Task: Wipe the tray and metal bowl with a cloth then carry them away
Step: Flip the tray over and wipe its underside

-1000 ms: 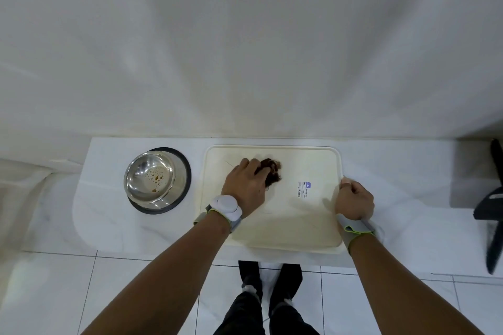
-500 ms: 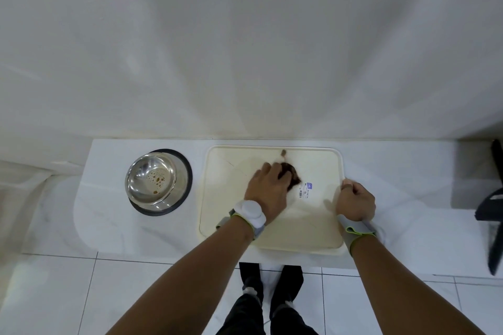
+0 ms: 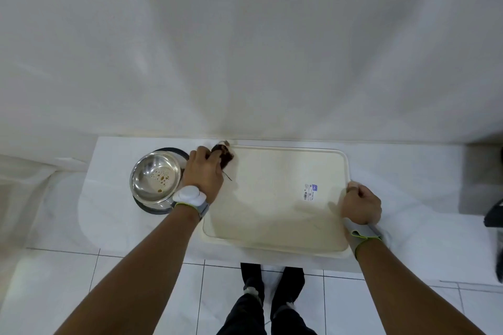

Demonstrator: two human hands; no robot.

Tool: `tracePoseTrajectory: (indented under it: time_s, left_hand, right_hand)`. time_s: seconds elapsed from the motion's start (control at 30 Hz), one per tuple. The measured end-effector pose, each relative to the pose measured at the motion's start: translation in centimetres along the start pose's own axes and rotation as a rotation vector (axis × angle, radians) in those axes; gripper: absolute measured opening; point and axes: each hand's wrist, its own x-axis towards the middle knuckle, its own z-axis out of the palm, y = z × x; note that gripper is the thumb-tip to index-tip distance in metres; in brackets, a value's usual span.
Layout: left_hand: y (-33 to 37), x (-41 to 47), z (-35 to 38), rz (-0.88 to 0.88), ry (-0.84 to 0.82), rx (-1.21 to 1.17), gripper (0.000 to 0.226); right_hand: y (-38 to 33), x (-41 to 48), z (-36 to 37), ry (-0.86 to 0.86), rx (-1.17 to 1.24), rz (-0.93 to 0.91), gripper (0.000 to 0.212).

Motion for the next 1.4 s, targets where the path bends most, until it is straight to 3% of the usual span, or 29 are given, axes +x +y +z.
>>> tracePoseTrajectory:
  time_s: [0.1, 0.3, 0.37, 0.47, 0.53, 0.6, 0.8, 0.87, 1.03, 1.27, 1.4]
  left_hand:
    - [1.5, 0.2, 0.6, 0.003, -0.016, 0.025, 0.022]
    - [8.2, -4.1, 2.5, 0.495, -0.081, -0.062, 0.027]
    - [7.7, -3.6, 2.5, 0.459, -0.046, -0.093, 0.027]
    - [7.2, -1.5, 2.7, 0.207, -0.012, -0.108, 0.023]
    - [8.8, -0.4, 3.1, 0.143, -0.033, -0.109, 0.022]
    - [11.7, -0.5, 3.5, 0.206, -0.066, -0.114, 0.025]
    - [15.2, -7.4, 2.9, 0.683, -0.211, -0.13, 0.036]
    - [12.8, -8.7, 2.3, 0.67, -0.201, -0.143, 0.035]
    - [9.0, -8.7, 1.7, 0.419, -0.105, -0.175, 0.028]
    - [15.9, -10.8, 2.1, 0.626, -0.269, -0.143, 0.029]
    - [13.7, -10.1, 2.1, 0.565, -0.189, -0.128, 0.02]
  right_hand:
    - [-0.1, -0.1, 0.0, -0.002, -0.001, -0.006, 0.027]
    - [0.1, 0.0, -0.2, -0.009, -0.015, -0.014, 0.028]
    - [0.1, 0.0, -0.3, -0.001, -0.01, -0.012, 0.027]
    - [0.0, -0.1, -0.1, 0.008, -0.006, -0.013, 0.026]
    - [-0.1, -0.2, -0.1, 0.008, -0.007, -0.013, 0.027]
    - [0.0, -0.2, -0.1, -0.012, -0.009, -0.01, 0.028]
    - [0.0, -0.2, -0.2, -0.014, -0.024, -0.023, 0.029]
    - [0.0, -0.2, -0.3, -0.023, -0.024, -0.016, 0.028]
    - [-0.2, -0.4, -0.3, -0.004, 0.002, -0.008, 0.028]
    - [-0.1, -0.4, -0.3, -0.01, -0.012, -0.008, 0.029]
    - [0.0, -0.3, -0.3, -0.022, -0.017, -0.005, 0.029]
